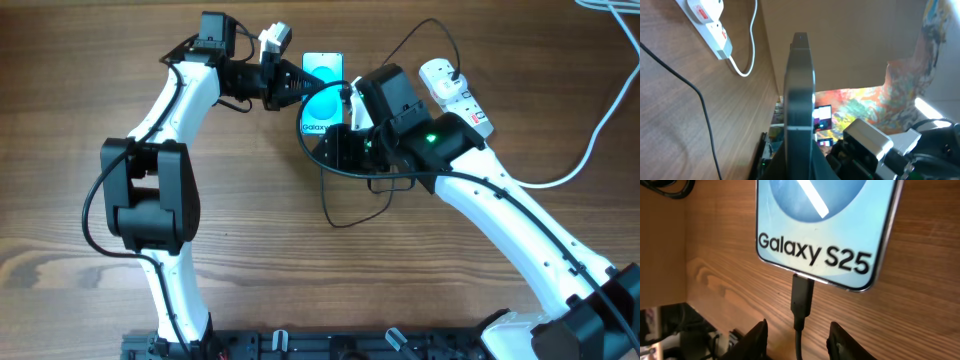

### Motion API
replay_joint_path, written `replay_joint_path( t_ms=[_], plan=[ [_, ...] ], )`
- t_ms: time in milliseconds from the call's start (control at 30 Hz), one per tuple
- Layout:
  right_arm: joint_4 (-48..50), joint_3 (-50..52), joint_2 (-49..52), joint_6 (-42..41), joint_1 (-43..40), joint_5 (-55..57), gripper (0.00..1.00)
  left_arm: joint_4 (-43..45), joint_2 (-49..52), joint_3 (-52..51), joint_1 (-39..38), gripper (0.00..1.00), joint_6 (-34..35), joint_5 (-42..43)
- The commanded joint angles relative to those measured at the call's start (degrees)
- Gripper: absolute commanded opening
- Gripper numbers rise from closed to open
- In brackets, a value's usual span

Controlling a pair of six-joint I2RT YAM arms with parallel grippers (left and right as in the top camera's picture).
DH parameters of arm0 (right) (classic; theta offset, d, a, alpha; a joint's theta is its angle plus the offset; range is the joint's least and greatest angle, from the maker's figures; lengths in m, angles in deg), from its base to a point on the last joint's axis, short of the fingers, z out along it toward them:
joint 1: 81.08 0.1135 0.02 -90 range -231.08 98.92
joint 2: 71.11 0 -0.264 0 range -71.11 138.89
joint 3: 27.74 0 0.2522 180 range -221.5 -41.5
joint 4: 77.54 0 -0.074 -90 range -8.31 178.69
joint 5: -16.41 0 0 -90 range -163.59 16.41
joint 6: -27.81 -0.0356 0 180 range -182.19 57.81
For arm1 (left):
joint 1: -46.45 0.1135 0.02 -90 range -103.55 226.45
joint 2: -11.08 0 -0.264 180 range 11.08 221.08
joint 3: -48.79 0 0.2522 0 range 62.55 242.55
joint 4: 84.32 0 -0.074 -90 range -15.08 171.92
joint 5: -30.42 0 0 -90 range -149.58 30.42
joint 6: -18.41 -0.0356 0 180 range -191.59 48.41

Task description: Plug charger to phone and switch on socket

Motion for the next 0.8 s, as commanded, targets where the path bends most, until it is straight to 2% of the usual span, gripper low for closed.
replay_joint_path(
  t_ms=[0,200,367,567,767],
  plan=[
    [0.7,-1.3,0.4,-2.0,-0.2,-2.5,0.37,-0.1,-2.0,0.2,-0.3,0.04,3.7,3.4],
    [1.0,-1.3,0.4,-3.8,-1.0,-1.8,0.33,-0.1,-2.0,0.2,-0.3,0.04,11.8,3.5],
    [0.9,-1.3,0.4,-4.7,-4.4,-5.6,0.27,0.0,-2.0,0.2,-0.3,0.04,11.8,3.4],
    [2.6,-1.3,0.4,-4.5,-6.2,-14.9,0.3,0.5,-2.0,0.2,-0.3,0.04,11.8,3.4],
    [1.6,-1.2,0.4,-4.9,-6.1,-13.7,0.3,0.4,-2.0,0.2,-0.3,0.04,11.8,3.4]
  ],
)
